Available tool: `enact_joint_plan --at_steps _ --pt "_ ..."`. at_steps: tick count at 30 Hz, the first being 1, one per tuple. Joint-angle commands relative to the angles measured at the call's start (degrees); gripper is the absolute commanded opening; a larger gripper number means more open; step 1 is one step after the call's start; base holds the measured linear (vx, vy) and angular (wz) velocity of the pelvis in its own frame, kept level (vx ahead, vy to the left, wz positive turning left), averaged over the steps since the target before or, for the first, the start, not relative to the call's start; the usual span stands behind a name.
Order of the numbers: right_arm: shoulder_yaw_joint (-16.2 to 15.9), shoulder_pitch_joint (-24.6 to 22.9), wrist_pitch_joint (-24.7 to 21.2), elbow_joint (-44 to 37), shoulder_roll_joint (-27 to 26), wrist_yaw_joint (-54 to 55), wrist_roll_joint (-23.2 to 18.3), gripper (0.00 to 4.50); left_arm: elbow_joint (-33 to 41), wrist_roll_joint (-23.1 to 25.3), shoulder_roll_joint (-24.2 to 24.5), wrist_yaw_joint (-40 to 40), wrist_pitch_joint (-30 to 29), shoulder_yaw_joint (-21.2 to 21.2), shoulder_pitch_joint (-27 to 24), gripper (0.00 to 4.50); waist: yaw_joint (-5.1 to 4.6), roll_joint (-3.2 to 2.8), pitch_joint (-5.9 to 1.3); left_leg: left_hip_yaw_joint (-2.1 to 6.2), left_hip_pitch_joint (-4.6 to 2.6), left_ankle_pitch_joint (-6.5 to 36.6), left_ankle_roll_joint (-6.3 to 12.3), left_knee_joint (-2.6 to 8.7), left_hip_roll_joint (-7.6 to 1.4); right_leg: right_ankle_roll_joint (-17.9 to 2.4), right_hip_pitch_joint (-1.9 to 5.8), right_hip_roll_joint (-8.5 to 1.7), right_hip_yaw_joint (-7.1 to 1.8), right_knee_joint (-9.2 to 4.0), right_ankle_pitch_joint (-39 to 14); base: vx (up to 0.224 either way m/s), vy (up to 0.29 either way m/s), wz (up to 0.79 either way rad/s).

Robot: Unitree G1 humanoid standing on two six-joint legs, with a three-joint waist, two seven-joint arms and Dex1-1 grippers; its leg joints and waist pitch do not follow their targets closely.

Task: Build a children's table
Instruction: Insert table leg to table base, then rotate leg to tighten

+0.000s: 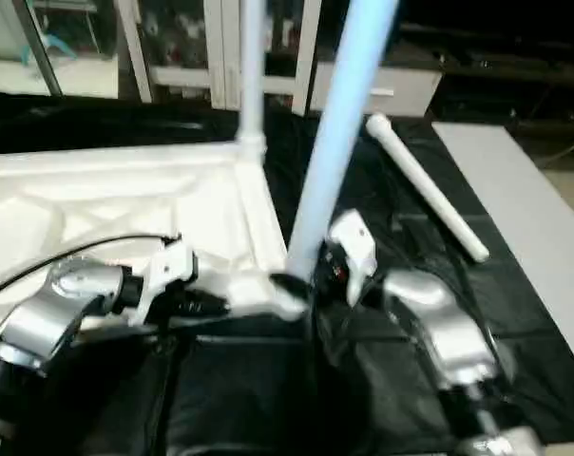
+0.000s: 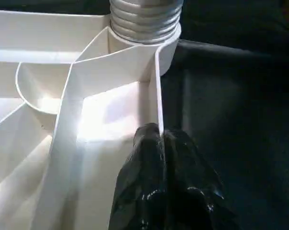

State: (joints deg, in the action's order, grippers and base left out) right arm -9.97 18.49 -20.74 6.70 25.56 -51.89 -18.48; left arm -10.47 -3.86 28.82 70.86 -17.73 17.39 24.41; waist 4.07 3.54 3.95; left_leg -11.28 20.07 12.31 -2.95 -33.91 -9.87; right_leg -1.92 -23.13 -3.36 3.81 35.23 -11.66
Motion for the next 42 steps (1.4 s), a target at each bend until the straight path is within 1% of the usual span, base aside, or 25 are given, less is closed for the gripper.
enact_joint_plan --at_steps 1,2,3,4,8,9,11,13,14,16,17,21,23,24,27,31,35,39,40,41,42 --pt "-1.61 -0.14 -0.77 -1.95 1.11 -1.86 -0.35 4.17 2.00 -2.20 -0.72 2.94 1.55 1.51 1.72 0.00 -0.12 -0.59 -3.54 1.63 -0.64 5.76 1.99 4.11 -4.21 -13.67 3.21 -5.76 -3.90 -3.66 -4.88 0.000 0.000 0.00" --pt "-1.92 -0.18 -0.95 -2.15 1.39 -2.20 -0.20 4.17 2.06 -2.38 -0.72 3.17 1.57 1.56 1.75 0.00 -0.02 -0.61 -3.62 1.60 -0.73 5.35 2.04 4.02 -4.21 -13.66 3.18 -5.74 -3.89 -3.59 -4.41 0.000 0.000 0.00" --pt "-2.61 -0.26 -0.91 -2.35 1.93 -3.07 0.15 4.17 2.12 -2.48 -0.79 3.30 1.57 1.66 1.79 0.00 0.02 -0.47 -3.61 1.60 -0.61 4.82 2.21 3.98 -4.17 -13.65 3.23 -5.70 -3.91 -3.51 -3.79 0.000 0.000 0.00" --pt "-3.20 -0.39 -1.18 -2.77 2.51 -3.91 0.45 4.17 2.12 -2.56 -0.76 3.51 1.74 1.78 1.85 0.00 0.11 -0.48 -3.67 1.61 -0.60 4.49 2.33 3.93 -4.13 -13.61 3.30 -5.67 -3.89 -3.44 -3.42 0.000 0.000 0.00" --pt "-3.84 -0.64 -1.77 -3.58 3.41 -5.22 0.89 4.17 2.01 -2.59 -0.81 3.83 1.98 1.81 1.96 0.00 0.51 -0.39 -3.90 1.56 -0.54 1.90 3.60 3.60 -4.04 -14.16 3.37 -5.54 -3.83 -2.94 -0.06 0.000 0.000 0.00" --pt "-3.90 -0.67 -2.03 -3.71 3.71 -5.80 1.09 4.17 1.75 -2.51 -0.83 3.90 2.18 1.76 2.06 0.00 0.57 -0.40 -3.84 1.49 -0.55 1.84 3.86 3.55 -4.01 -14.29 3.29 -5.55 -3.83 -2.94 0.16 0.000 0.000 0.00" --pt "-3.95 -0.63 -1.99 -3.63 3.76 -5.95 1.18 4.17 1.61 -2.45 -0.83 3.85 2.27 1.74 2.10 0.00 0.73 -0.36 -3.92 1.52 -0.53 1.94 3.90 3.50 -4.03 -14.40 3.37 -5.64 -3.81 -2.90 -0.16 0.000 0.000 0.00" --pt "-3.89 -0.53 -1.99 -3.47 3.76 -6.21 1.15 3.91 1.31 -2.34 -0.83 3.82 2.48 1.68 2.16 0.00 0.77 -0.33 -3.88 1.56 -0.53 2.01 3.88 3.49 -4.05 -14.37 3.33 -5.62 -3.78 -2.92 -0.54 0.000 0.000 0.00" --pt "-3.84 -0.51 -2.00 -3.45 3.73 -6.25 1.08 3.91 1.27 -2.34 -0.82 3.83 2.50 1.67 2.16 0.00 0.76 -0.31 -3.86 1.58 -0.51 2.45 3.72 3.47 -4.05 -14.25 3.34 -5.62 -3.77 -2.98 -1.41 0.000 0.000 0.00" --pt "-3.85 -0.45 -2.08 -3.45 3.77 -6.22 0.93 3.71 1.28 -2.39 -0.80 3.88 2.44 1.66 2.15 0.00 0.80 -0.36 -3.87 1.59 -0.53 2.64 3.51 3.47 -4.06 -14.18 3.35 -5.66 -3.77 -3.01 -1.89 0.000 0.000 0.00" --pt "-3.89 -0.44 -2.08 -3.47 3.84 -6.30 0.86 3.50 1.27 -2.38 -0.78 3.84 2.43 1.67 2.15 0.00 0.80 -0.36 -3.86 1.58 -0.52 2.76 3.37 3.43 -4.04 -14.10 3.32 -5.61 -3.78 -3.01 -2.07 0.000 0.000 0.00" --pt "-3.94 -0.61 -1.88 -3.20 3.94 -6.84 1.01 3.39 1.25 -2.38 -0.71 3.92 2.33 1.73 2.07 0.00 0.90 -0.37 -3.82 1.59 -0.53 3.49 2.96 3.38 -4.01 -13.77 3.27 -5.62 -3.80 -3.09 -3.36 0.000 0.000 0.00" --pt "-3.94 -0.65 -1.94 -3.15 3.95 -6.97 1.03 3.10 1.26 -2.38 -0.70 3.95 2.30 1.73 2.05 0.00 0.89 -0.31 -3.80 1.63 -0.52 4.07 2.68 3.39 -4.03 -13.53 3.25 -5.61 -3.78 -3.15 -4.24 0.000 0.000 0.00" --pt "-3.94 -0.73 -1.91 -3.08 3.94 -7.13 1.20 3.04 1.23 -2.37 -0.69 3.98 2.33 1.75 2.02 0.00 0.93 -0.38 -3.79 1.66 -0.53 4.20 2.51 3.38 -4.02 -13.40 3.22 -5.63 -3.78 -3.15 -4.61 0.000 0.000 0.00" --pt "-3.98 -0.89 -1.80 -2.97 3.95 -7.33 1.38 2.80 1.15 -2.37 -0.69 4.03 2.37 1.79 2.01 0.00 0.92 -0.26 -3.84 1.64 -0.43 3.97 2.53 3.32 -3.95 -13.29 3.31 -5.63 -3.81 -3.08 -4.23 0.000 0.000 0.00" --pt "-4.11 -1.11 -1.51 -2.54 3.99 -7.53 1.66 2.70 1.04 -2.39 -0.66 4.18 2.38 1.83 1.97 0.00 0.93 -0.28 -4.00 1.65 -0.41 2.70 3.03 3.18 -3.92 -13.57 3.33 -5.52 -3.75 -2.80 -2.44 0.000 0.000 0.00" --pt "-4.31 -1.26 -1.29 -2.10 4.02 -7.61 1.84 2.67 1.08 -2.38 -0.61 4.43 2.29 1.81 1.87 0.00 0.98 -0.31 -3.96 1.64 -0.46 2.99 3.14 3.17 -3.92 -13.69 3.32 -5.59 -3.74 -2.88 -2.96 0.000 0.000 0.00" --pt "-4.40 -1.62 -1.30 -0.58 2.98 -6.45 2.34 2.66 1.05 -2.50 -0.76 4.51 2.00 1.71 1.76 0.00 0.95 -0.31 -3.99 1.62 -0.43 2.83 3.28 3.11 -3.87 -13.88 3.33 -5.57 -3.72 -2.83 -2.56 0.000 0.000 0.00" --pt "-3.95 -1.34 -1.38 0.73 1.87 -4.33 2.88 2.66 0.90 -2.48 -1.04 3.97 1.76 1.54 1.71 0.00 0.92 -0.30 -3.94 1.60 -0.43 2.97 3.26 3.13 -3.87 -13.88 3.29 -5.56 -3.74 -2.88 -2.74 0.000 0.000 0.00" --pt "-2.92 -0.53 -0.92 3.57 -0.50 0.44 4.10 2.66 0.27 -2.35 -2.10 2.10 1.28 1.04 1.67 0.00 0.84 -0.38 -3.89 1.63 -0.33 3.33 3.07 3.17 -3.83 -13.79 3.29 -5.56 -3.72 -2.94 -3.42 0.000 0.000 0.00" --pt "-2.20 0.09 -0.56 5.56 -2.15 3.78 4.98 2.65 -0.21 -2.26 -2.86 0.75 0.95 0.68 1.66 0.00 0.74 -0.43 -3.90 1.64 -0.40 3.54 2.82 3.19 -3.89 -13.80 3.11 -5.61 -3.69 -2.98 -3.93 0.000 0.000 0.00"
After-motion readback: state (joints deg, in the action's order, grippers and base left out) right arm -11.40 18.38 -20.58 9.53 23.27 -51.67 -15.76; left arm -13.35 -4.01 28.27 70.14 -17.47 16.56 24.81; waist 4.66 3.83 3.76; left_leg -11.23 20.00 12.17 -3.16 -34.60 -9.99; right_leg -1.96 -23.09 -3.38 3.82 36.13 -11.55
